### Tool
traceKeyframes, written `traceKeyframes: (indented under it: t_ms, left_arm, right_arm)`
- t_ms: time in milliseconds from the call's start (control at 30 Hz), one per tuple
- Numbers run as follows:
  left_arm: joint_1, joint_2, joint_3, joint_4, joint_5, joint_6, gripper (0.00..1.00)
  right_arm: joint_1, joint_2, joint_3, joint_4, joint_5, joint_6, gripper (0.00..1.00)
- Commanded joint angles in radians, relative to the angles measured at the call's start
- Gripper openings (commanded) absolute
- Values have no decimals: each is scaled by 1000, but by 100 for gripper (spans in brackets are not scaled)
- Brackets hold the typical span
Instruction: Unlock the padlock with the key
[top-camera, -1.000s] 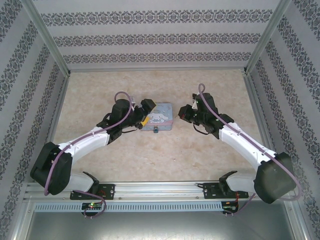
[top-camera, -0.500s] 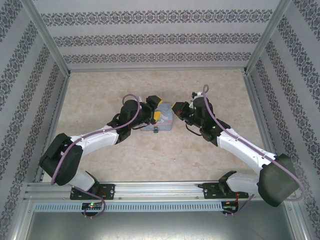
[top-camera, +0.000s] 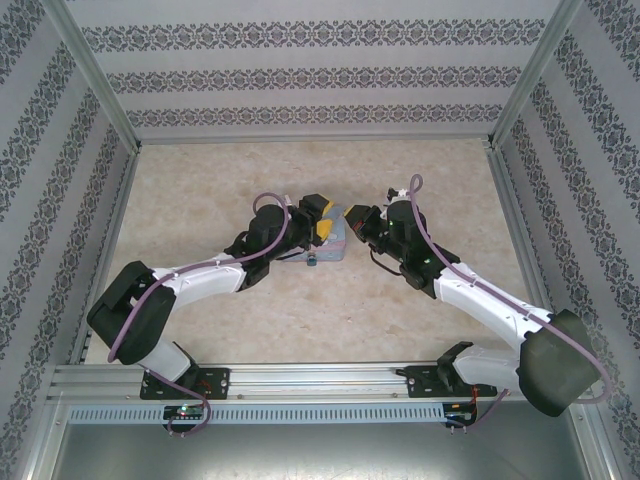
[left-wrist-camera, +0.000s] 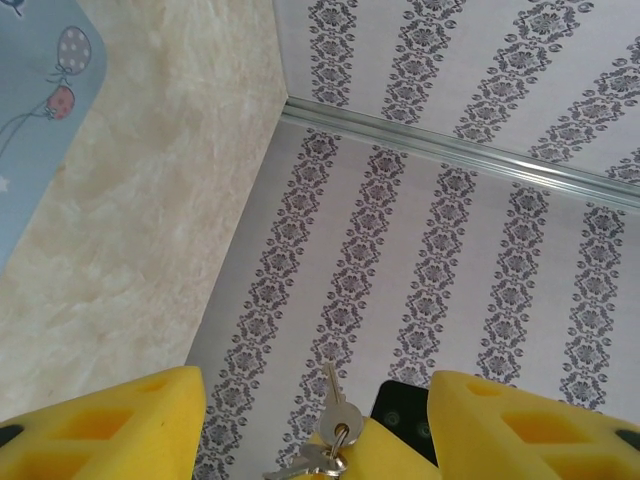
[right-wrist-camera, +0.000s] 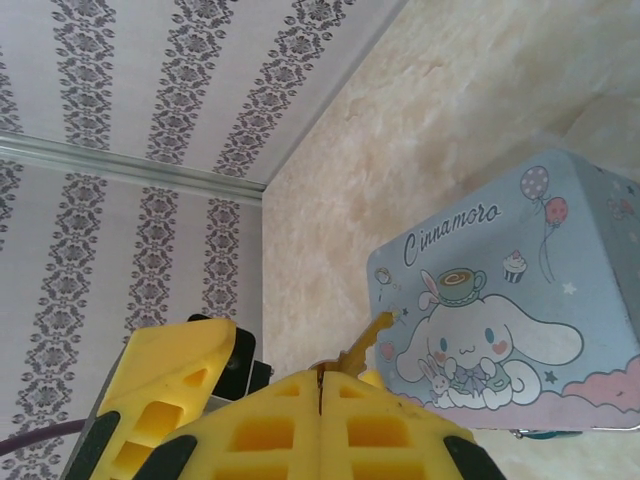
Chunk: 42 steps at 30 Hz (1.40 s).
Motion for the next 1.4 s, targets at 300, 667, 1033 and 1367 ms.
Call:
traceKeyframes:
  t_ms: [300,667,1033,1367]
  left_arm:
    - [-46,30,10,129,-49,-54,52]
    - [-54,45,10,138,-69,-66,39]
    - [-53,56,13,142,-75,-72,19]
    - [-53,47,-8,137,-88,-74,5]
  right_arm:
    - [15,-13,-28,73,41,23,0]
    - [19,-12,-40,90,38,23,0]
    - [19,-20,-53,92,42,23,0]
    - [23,-6,-51,102,41,28,0]
